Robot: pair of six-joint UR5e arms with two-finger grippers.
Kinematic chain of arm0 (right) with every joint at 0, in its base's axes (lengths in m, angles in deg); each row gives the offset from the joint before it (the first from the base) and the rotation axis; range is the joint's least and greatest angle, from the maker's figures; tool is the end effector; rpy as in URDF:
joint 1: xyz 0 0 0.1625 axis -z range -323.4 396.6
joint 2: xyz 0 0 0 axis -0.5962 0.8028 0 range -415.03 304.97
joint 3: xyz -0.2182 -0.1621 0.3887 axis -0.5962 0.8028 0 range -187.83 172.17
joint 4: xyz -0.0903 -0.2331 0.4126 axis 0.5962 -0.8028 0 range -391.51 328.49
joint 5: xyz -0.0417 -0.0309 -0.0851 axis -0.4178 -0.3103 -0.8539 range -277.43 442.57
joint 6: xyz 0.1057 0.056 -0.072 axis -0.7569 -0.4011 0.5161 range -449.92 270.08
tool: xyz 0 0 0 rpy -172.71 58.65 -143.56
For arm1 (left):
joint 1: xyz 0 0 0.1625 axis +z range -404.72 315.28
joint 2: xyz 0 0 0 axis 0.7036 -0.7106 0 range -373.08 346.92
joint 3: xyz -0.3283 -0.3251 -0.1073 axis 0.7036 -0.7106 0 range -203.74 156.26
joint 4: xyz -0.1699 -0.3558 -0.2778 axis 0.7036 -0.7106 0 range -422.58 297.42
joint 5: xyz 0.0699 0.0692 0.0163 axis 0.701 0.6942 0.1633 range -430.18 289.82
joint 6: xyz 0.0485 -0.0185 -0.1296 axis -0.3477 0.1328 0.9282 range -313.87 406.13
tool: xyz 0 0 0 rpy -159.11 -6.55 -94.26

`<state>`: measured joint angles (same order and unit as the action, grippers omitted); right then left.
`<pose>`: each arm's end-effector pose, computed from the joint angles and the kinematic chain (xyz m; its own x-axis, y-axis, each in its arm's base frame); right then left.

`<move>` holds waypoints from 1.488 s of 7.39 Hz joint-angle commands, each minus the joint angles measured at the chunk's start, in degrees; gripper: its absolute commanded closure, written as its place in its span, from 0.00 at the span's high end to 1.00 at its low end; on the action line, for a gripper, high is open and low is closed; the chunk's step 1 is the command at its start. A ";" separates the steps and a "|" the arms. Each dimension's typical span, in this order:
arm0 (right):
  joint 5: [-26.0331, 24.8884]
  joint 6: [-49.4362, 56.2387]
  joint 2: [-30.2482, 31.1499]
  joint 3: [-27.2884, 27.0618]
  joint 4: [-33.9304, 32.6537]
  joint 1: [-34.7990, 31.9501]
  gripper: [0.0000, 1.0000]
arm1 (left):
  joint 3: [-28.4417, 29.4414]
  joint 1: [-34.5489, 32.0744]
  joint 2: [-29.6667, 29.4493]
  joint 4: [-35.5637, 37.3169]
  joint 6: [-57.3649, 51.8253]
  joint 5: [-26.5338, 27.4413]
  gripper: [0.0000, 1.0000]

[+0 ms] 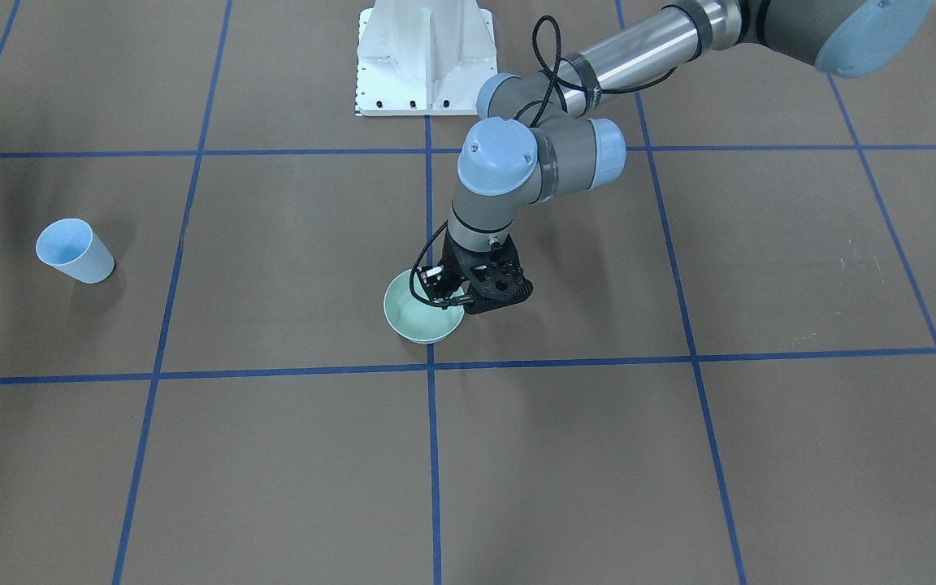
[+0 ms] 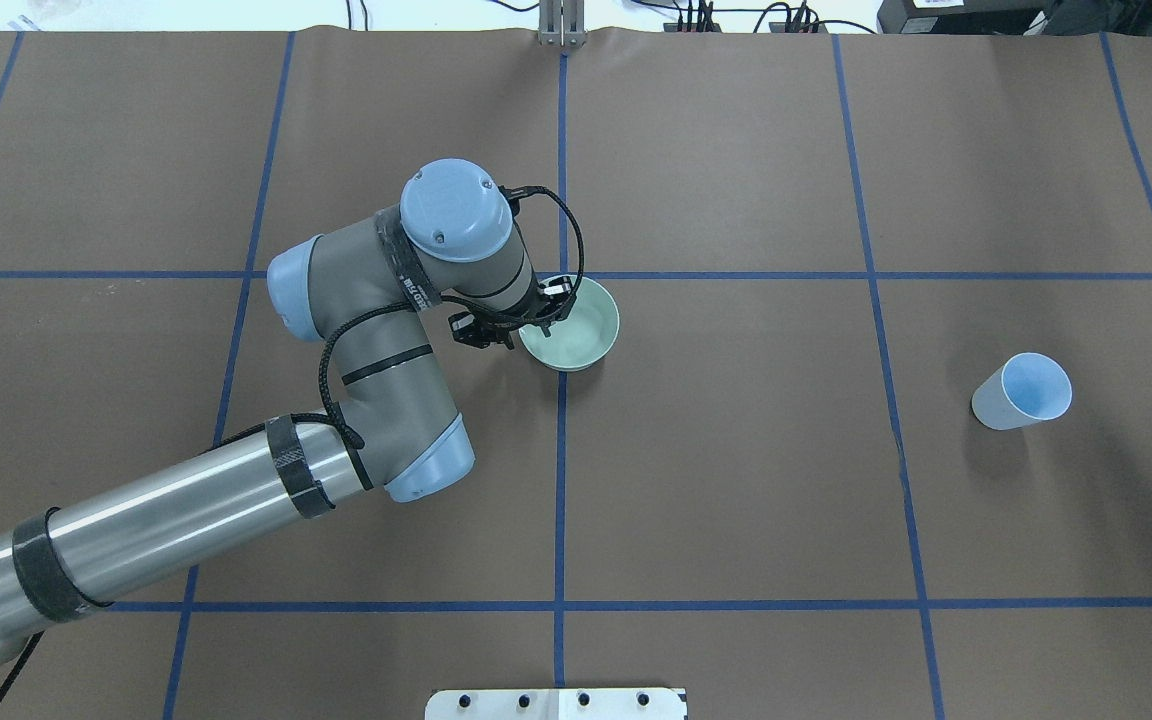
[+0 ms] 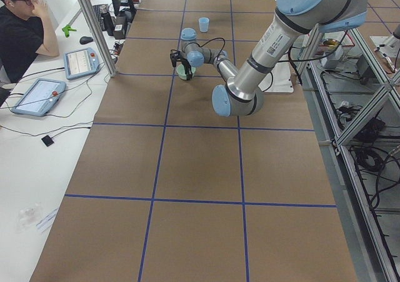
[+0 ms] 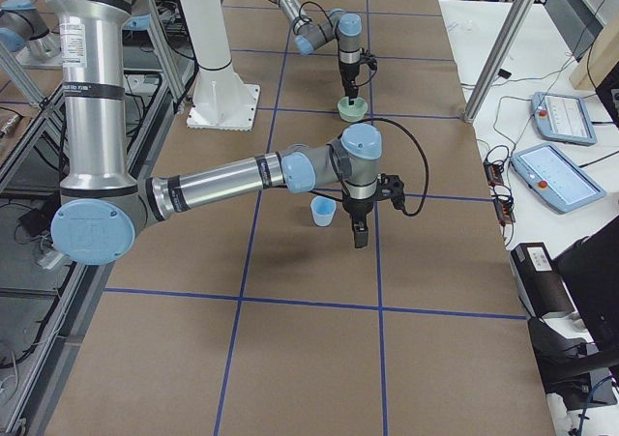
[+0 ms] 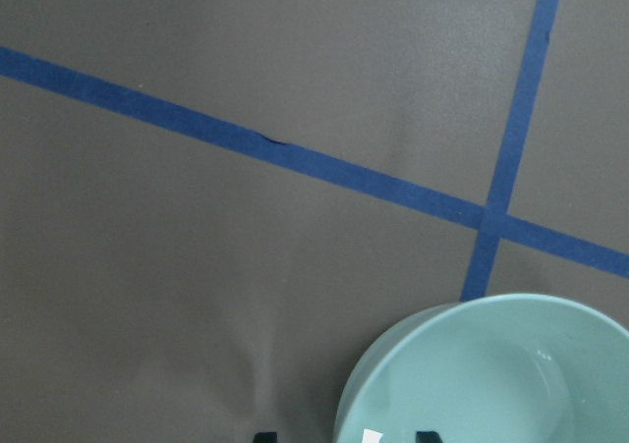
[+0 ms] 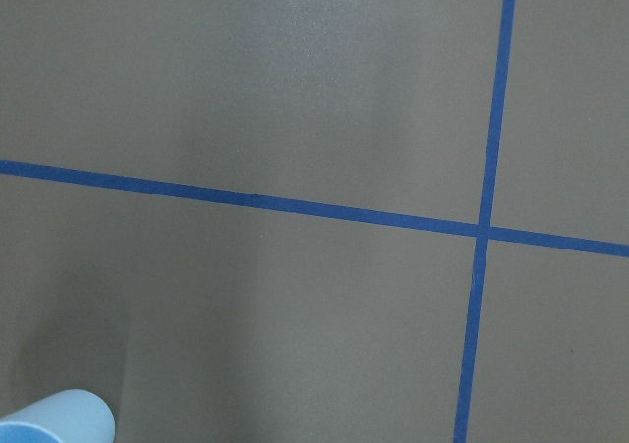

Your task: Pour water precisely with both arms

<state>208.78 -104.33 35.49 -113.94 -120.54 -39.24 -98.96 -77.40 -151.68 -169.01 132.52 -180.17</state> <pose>-0.0901 -0.5649 0.5918 0.7763 -0.1178 0.6193 0.0426 0.9899 0.1349 0.7159 -0.5611 0.2254 0.5552 -0.2859 -0.7810 0.2518 0.9528 -0.1697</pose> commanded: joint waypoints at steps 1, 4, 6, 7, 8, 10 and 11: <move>0.01 0.00 -0.09 0.03 0.00 -0.01 0.99 | -0.19 -0.02 -0.09 0.26 -0.09 0.03 0.00; 0.09 -0.09 -0.35 0.03 -0.08 -0.01 0.99 | -6.75 -6.40 -0.27 6.89 -0.44 -7.74 0.00; 1.58 0.00 -0.35 0.03 0.00 -0.45 0.99 | -18.58 -9.41 6.45 13.41 -7.68 -10.94 0.00; 2.98 0.00 -0.26 -0.06 -0.08 -0.71 0.99 | -25.17 -11.77 12.68 16.58 -13.48 -12.00 0.00; 3.95 -0.09 -0.26 0.03 -0.08 -0.89 0.99 | -30.64 -15.19 20.31 17.22 -20.06 -14.27 0.00; 3.96 -0.26 -0.18 0.11 0.00 -0.80 0.99 | -35.68 -23.00 33.16 16.53 -34.03 -18.84 0.00; 3.96 -0.26 -0.18 0.12 0.00 -0.80 0.99 | -35.87 -27.40 39.14 15.13 -42.89 -21.56 0.00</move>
<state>212.67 -104.53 35.29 -113.86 -120.57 -40.04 -133.24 -99.31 -120.59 -152.73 100.21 -198.37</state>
